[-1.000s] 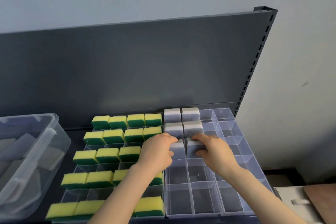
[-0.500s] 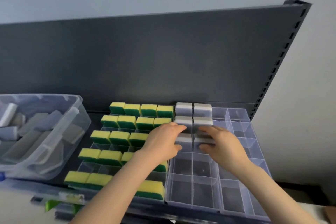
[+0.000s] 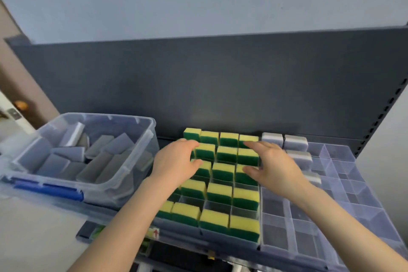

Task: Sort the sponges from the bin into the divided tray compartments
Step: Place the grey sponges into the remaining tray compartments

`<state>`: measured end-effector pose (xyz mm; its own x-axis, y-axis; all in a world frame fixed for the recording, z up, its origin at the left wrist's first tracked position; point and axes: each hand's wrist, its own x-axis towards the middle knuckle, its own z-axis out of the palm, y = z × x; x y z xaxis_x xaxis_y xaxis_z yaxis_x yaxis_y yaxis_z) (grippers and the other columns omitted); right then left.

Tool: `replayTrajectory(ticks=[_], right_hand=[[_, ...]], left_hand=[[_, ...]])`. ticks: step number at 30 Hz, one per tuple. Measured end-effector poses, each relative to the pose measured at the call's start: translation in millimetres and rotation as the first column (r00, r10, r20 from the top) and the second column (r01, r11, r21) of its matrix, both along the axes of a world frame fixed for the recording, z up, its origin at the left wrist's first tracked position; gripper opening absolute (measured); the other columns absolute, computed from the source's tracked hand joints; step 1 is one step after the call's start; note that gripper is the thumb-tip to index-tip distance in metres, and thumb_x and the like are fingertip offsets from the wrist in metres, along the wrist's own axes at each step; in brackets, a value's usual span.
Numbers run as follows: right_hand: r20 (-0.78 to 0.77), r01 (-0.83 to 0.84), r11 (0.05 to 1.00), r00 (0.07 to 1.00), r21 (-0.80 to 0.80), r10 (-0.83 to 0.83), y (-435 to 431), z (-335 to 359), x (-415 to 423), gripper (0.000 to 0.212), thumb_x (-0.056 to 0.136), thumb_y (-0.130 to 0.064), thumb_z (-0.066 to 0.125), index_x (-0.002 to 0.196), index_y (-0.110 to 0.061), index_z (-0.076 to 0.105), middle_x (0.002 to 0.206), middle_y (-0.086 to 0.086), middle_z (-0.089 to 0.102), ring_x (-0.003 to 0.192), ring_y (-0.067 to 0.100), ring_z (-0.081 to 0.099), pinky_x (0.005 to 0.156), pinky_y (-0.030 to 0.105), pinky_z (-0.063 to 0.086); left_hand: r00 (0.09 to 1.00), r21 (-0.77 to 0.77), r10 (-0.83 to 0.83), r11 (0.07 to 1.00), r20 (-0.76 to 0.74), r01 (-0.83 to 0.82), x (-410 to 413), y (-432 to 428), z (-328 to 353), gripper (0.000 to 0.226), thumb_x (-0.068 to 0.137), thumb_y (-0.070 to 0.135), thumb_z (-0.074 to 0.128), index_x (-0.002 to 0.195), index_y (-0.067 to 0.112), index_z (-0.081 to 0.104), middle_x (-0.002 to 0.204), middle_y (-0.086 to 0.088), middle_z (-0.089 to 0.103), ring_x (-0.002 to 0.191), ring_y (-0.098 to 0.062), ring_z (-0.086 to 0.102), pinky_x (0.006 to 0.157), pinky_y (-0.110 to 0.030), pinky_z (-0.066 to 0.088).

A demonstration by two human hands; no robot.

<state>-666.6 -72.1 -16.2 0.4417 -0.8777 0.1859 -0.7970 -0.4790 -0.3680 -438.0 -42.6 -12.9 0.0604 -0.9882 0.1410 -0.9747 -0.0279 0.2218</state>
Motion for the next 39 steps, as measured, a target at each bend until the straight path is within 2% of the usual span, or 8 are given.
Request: replayTrajectory(ticks=[3, 7, 10, 16, 22, 29, 34, 39], right_hand=[[-0.023, -0.025, 1.000, 0.999, -0.002, 0.025, 10, 6, 47, 0.065, 0.085, -0.039, 0.062, 0.142, -0.027, 0.033, 0.142, -0.005, 0.045, 0.130, 0.016, 0.041, 0.100, 0.030, 0.041], [-0.061, -0.054, 0.999, 0.997, 0.003, 0.054, 20, 19, 115, 0.059, 0.085, -0.037, 0.062, 0.138, -0.024, 0.041, 0.139, -0.004, 0.050, 0.125, 0.017, 0.048, 0.101, 0.032, 0.045], [-0.072, -0.088, 0.996, 0.993, 0.015, 0.089, 25, 26, 163, 0.050, 0.086, -0.034, 0.062, 0.133, -0.023, 0.049, 0.131, -0.006, 0.056, 0.118, 0.015, 0.054, 0.097, 0.030, 0.046], [-0.094, -0.131, 0.991, 0.987, 0.015, 0.131, 29, 34, 245, 0.038, 0.084, -0.032, 0.063, 0.121, -0.023, 0.059, 0.118, -0.005, 0.064, 0.105, 0.016, 0.060, 0.087, 0.027, 0.047], [-0.107, -0.163, 0.986, 0.980, 0.040, 0.166, 26, 30, 306, 0.039, 0.083, -0.032, 0.062, 0.121, -0.025, 0.058, 0.117, -0.006, 0.065, 0.104, 0.016, 0.061, 0.089, 0.031, 0.050], [-0.127, -0.215, 0.970, 0.965, 0.110, 0.229, 6, 15, 352, 0.040, 0.085, -0.030, 0.060, 0.125, -0.026, 0.056, 0.122, -0.009, 0.062, 0.109, 0.013, 0.059, 0.090, 0.025, 0.047], [-0.088, -0.235, 0.962, 0.965, 0.138, 0.248, -23, 1, 383, 0.040, 0.084, -0.031, 0.060, 0.124, -0.027, 0.056, 0.123, -0.009, 0.061, 0.111, 0.012, 0.057, 0.092, 0.025, 0.046], [-0.054, -0.240, 0.958, 0.966, 0.159, 0.251, -54, -11, 409, 0.039, 0.084, -0.029, 0.057, 0.123, -0.029, 0.057, 0.123, -0.010, 0.062, 0.110, 0.013, 0.058, 0.093, 0.028, 0.047]], left_hand=[[0.997, 0.039, 0.049, 0.998, 0.064, -0.051, 50, 19, 8, 0.051, 0.090, 0.046, 0.056, 0.138, 0.033, 0.044, 0.128, 0.009, 0.055, 0.108, -0.014, 0.058, 0.072, -0.028, 0.047], [0.983, 0.085, 0.118, 0.988, 0.143, -0.131, 123, 41, 18, 0.048, 0.087, 0.051, 0.056, 0.131, 0.032, 0.050, 0.128, 0.007, 0.055, 0.115, -0.018, 0.054, 0.083, -0.033, 0.048], [0.967, 0.108, 0.160, 0.977, 0.199, -0.184, 175, 56, 26, 0.040, 0.087, 0.052, 0.056, 0.122, 0.033, 0.057, 0.121, 0.007, 0.060, 0.110, -0.019, 0.057, 0.080, -0.032, 0.047], [0.946, 0.142, 0.251, 0.949, 0.204, -0.282, 273, 81, 33, 0.029, 0.087, 0.050, 0.058, 0.106, 0.029, 0.064, 0.102, 0.007, 0.068, 0.091, -0.015, 0.062, 0.073, -0.031, 0.052], [0.937, 0.155, 0.313, 0.929, 0.152, -0.336, 342, 89, 26, 0.031, 0.088, 0.049, 0.059, 0.113, 0.031, 0.062, 0.107, 0.007, 0.067, 0.095, -0.014, 0.061, 0.073, -0.029, 0.049], [0.939, 0.154, 0.341, 0.926, 0.056, -0.345, 386, 79, -4, 0.034, 0.086, 0.049, 0.061, 0.115, 0.031, 0.060, 0.113, 0.008, 0.066, 0.101, -0.013, 0.060, 0.081, -0.030, 0.049], [0.928, 0.187, 0.368, 0.910, 0.048, -0.371, 416, 56, -14, 0.039, 0.085, 0.049, 0.062, 0.121, 0.033, 0.058, 0.115, 0.009, 0.064, 0.103, -0.013, 0.059, 0.085, -0.034, 0.052], [0.924, 0.185, 0.366, 0.906, 0.110, -0.381, 444, 7, -11, 0.041, 0.087, 0.047, 0.058, 0.124, 0.029, 0.056, 0.115, 0.006, 0.065, 0.104, -0.016, 0.060, 0.084, -0.034, 0.051]])
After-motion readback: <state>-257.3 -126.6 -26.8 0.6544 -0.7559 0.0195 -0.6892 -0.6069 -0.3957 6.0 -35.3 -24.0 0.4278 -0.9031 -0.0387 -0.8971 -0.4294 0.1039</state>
